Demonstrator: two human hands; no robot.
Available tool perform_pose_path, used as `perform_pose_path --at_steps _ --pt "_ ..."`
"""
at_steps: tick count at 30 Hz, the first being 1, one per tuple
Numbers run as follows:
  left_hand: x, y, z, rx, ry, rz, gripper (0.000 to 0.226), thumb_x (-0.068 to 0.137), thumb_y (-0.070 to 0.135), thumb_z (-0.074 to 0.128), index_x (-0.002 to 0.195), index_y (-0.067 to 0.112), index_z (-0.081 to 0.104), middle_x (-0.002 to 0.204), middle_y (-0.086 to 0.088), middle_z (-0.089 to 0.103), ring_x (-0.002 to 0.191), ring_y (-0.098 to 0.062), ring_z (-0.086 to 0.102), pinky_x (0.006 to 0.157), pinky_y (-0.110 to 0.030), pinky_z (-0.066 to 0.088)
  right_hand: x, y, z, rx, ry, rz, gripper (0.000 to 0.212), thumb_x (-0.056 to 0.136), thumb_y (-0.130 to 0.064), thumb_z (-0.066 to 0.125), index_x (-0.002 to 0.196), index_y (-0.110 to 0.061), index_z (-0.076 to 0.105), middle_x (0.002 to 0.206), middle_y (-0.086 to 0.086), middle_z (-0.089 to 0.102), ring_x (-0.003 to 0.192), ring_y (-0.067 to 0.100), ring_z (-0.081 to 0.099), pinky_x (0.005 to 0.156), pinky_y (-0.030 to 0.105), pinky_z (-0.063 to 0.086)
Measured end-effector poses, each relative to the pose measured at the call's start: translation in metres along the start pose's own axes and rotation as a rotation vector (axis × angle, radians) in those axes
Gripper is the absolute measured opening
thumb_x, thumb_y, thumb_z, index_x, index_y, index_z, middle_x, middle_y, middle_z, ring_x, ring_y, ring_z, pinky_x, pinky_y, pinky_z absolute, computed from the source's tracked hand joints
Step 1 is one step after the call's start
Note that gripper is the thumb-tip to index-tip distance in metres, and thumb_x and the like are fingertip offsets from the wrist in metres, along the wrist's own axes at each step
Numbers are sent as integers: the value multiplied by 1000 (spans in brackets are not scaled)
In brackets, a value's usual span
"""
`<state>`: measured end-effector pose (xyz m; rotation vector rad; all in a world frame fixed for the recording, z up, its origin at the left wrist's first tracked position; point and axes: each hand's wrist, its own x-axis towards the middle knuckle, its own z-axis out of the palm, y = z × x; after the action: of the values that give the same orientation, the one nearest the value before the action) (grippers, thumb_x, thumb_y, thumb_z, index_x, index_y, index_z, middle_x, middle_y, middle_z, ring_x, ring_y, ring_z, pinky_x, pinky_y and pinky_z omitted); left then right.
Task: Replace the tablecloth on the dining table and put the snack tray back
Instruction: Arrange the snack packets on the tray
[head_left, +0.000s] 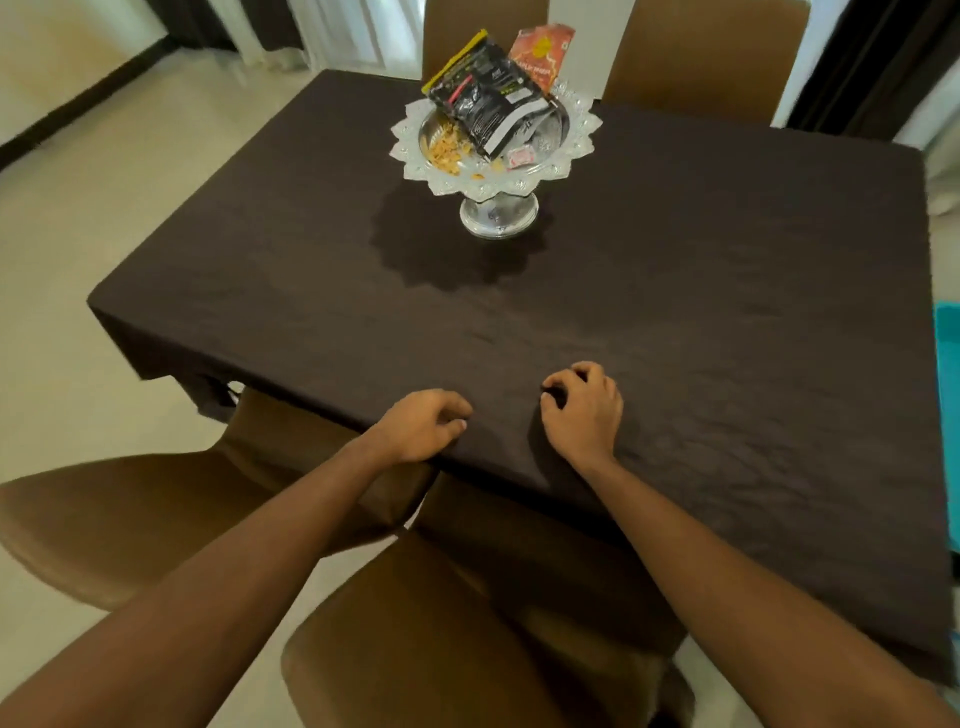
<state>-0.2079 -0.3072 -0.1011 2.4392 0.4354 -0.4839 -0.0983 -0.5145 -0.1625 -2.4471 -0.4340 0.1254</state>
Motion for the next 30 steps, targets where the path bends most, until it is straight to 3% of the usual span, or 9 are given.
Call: perform_pose_path --at_steps 3,6,9,12,16,18,23,26,30 --pt "8 -37 -13 -68 17 108 25 99 24 59 123 23 65 111 12 65 97 -2 59 84 -19 46 -15 -28 24 -9 84 144 16 89 -31 70 105 -31 70 137 2 51 129 25 46 115 47 32" --pt "9 -85 -29 -138 1 169 23 99 24 58 121 23 67 110 14 65 97 -2 60 81 -17 44 -29 -58 49 -60 112 226 18 89 -31 70 107 -32 69 140 2 50 132 26 45 116 49 31" --pt "8 -116 -52 -178 -20 164 19 98 22 60 115 23 70 108 11 68 99 -6 63 83 -20 47 -30 -84 53 -7 61 327 16 89 -31 71 105 -34 69 131 -1 53 125 24 51 110 46 40" --pt "15 -123 -86 -218 -1 182 17 98 20 60 110 25 70 101 11 68 94 -4 64 83 -22 52 -18 -113 40 221 54 337 13 93 -22 70 100 -33 67 117 -6 56 113 17 58 97 31 47" --pt "47 -111 -135 -303 212 206 18 94 12 63 110 16 71 97 4 70 86 -6 63 75 -8 47 18 -156 4 390 255 199 16 92 -13 68 95 -28 71 106 -9 63 94 0 62 84 14 47" --pt "62 -102 -158 -357 312 192 17 92 11 65 107 17 71 89 7 68 77 -2 61 70 -9 45 41 -172 -13 398 298 111 17 89 -12 69 94 -28 71 101 -11 65 89 -2 63 78 8 44" --pt "97 -71 -213 -398 473 160 18 92 16 64 108 23 68 93 6 67 86 -8 63 78 -25 49 130 -199 -44 317 290 -35 17 88 -19 68 103 -25 72 106 -9 67 98 11 63 89 33 53" --pt "125 -55 -234 -333 542 190 22 91 17 65 113 18 68 105 -1 66 96 -14 63 87 -29 51 179 -210 -51 216 238 -80 22 90 -19 66 110 -23 72 119 -4 66 111 17 59 96 34 48" --pt "162 -39 -254 -232 626 218 30 91 19 65 120 14 66 119 -8 60 110 -22 58 91 -29 43 232 -216 -48 42 226 -150 30 86 -14 66 114 -25 73 120 0 64 115 23 55 103 40 43"
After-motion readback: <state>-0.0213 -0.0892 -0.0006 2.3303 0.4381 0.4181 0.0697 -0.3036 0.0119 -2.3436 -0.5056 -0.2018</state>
